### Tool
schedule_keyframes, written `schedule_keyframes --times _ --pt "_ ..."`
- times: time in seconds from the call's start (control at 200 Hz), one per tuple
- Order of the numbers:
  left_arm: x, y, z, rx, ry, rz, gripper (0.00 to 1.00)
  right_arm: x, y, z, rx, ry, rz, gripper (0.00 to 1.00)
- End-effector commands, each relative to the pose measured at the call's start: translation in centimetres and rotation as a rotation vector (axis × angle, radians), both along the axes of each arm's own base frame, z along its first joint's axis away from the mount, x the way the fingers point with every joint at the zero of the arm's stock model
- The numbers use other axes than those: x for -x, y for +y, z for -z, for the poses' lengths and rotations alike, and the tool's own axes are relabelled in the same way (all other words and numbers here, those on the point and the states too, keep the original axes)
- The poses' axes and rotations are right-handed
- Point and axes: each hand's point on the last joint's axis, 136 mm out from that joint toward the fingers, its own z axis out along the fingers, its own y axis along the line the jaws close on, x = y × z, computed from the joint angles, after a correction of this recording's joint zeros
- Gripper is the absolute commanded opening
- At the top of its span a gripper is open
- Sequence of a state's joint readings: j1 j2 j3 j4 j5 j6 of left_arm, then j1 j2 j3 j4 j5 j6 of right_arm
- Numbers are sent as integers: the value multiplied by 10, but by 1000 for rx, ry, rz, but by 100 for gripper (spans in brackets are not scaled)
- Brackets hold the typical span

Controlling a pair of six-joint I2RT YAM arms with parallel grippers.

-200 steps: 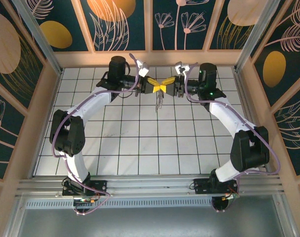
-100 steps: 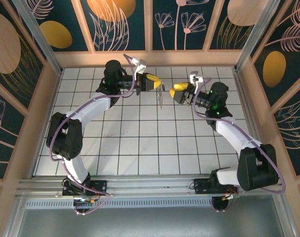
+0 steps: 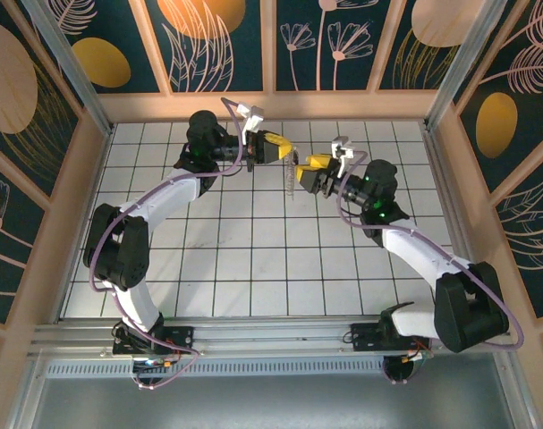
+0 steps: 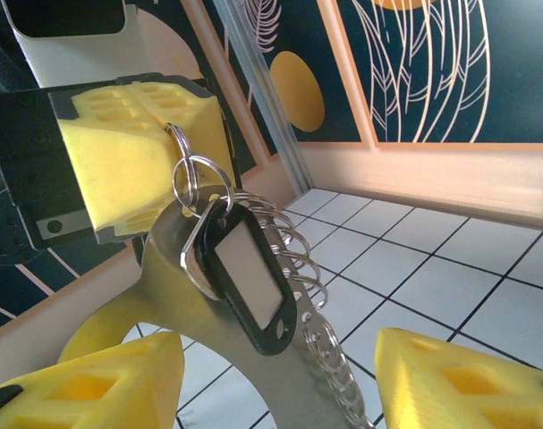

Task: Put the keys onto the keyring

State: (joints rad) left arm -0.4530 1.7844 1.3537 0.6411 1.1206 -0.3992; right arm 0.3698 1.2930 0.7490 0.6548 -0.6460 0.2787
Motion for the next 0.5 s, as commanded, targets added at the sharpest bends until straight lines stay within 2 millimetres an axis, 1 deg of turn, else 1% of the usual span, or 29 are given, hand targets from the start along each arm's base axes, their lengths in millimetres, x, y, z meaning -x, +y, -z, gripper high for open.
schedule_keyframes --times 0.0,0.155,0.31,0.42,0.496 --pt "13 1 -22 36 -60 17 0 -7 6 -25 -6 -92 18 59" --pt "14 0 -22 37 -59 19 0 -13 9 -31 -8 -103 20 58" --pt "14 -1 -22 38 -59 17 0 -18 13 -29 5 -100 15 56" --pt "14 -1 -23 42 -58 15 0 -17 15 -27 15 -96 1 49" --pt "13 -1 -25 47 -58 9 0 -14 17 -24 26 -93 -13 38"
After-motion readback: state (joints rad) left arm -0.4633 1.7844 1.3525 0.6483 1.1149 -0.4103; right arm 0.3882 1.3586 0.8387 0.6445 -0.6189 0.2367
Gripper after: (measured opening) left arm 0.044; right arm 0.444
